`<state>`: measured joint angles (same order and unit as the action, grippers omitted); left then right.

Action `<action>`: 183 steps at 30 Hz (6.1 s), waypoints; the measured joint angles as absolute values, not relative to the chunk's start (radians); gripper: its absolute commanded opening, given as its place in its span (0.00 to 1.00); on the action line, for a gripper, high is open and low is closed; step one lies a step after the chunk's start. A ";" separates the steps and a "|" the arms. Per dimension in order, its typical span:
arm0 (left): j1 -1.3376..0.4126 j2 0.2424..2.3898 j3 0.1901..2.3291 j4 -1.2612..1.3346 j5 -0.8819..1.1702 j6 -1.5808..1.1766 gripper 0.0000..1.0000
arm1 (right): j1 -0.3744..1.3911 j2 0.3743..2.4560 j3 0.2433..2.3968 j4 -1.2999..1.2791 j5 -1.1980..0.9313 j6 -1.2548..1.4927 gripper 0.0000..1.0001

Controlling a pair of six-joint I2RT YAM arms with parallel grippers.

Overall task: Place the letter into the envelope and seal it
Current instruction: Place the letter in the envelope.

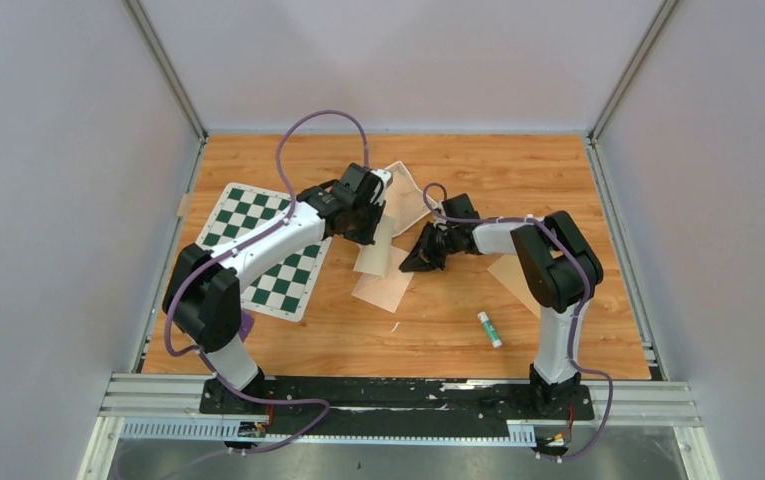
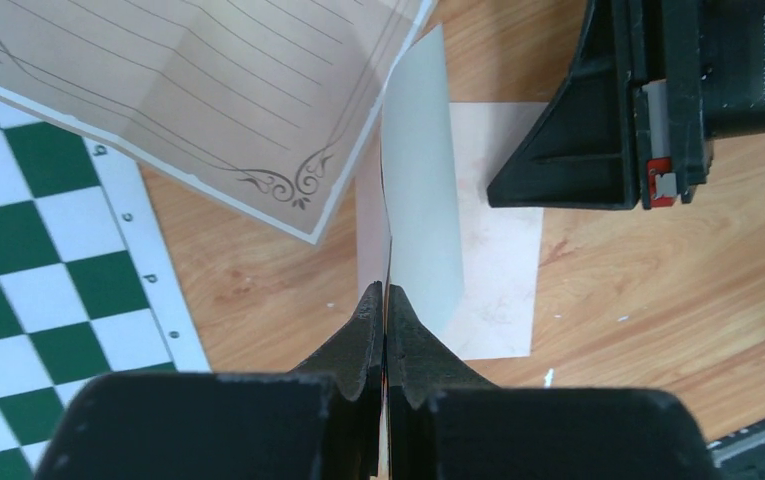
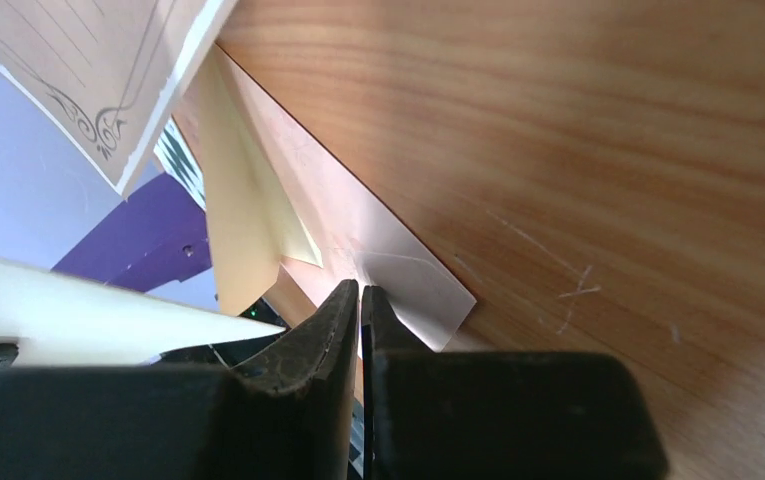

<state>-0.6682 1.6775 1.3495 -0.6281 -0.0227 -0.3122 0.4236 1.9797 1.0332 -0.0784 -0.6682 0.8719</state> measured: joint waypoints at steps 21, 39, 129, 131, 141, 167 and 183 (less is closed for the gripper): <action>-0.678 1.696 1.391 -0.654 -0.076 -0.099 0.00 | 0.423 1.988 1.069 -0.124 -0.637 0.886 0.09; -0.707 1.689 1.297 -0.483 0.187 -0.216 0.00 | 0.422 1.988 1.063 -0.112 -0.645 0.886 0.10; -0.321 1.113 1.198 -0.411 0.810 0.056 0.00 | 0.570 1.772 1.520 -0.754 -0.281 -0.422 0.00; -0.326 1.121 1.188 -0.415 0.825 0.119 0.00 | 0.562 1.772 1.523 -0.781 -0.291 -0.361 0.00; -0.330 1.072 1.143 -0.533 0.855 0.714 0.00 | 0.441 1.795 1.745 -0.993 -0.513 -0.253 0.00; -0.604 1.339 1.414 -0.976 0.669 1.642 0.00 | 0.591 1.899 1.951 -1.216 -0.595 -0.500 0.00; -0.689 1.391 1.446 -0.952 0.391 1.531 0.00 | 0.616 1.899 1.951 -1.234 -0.597 -0.534 0.00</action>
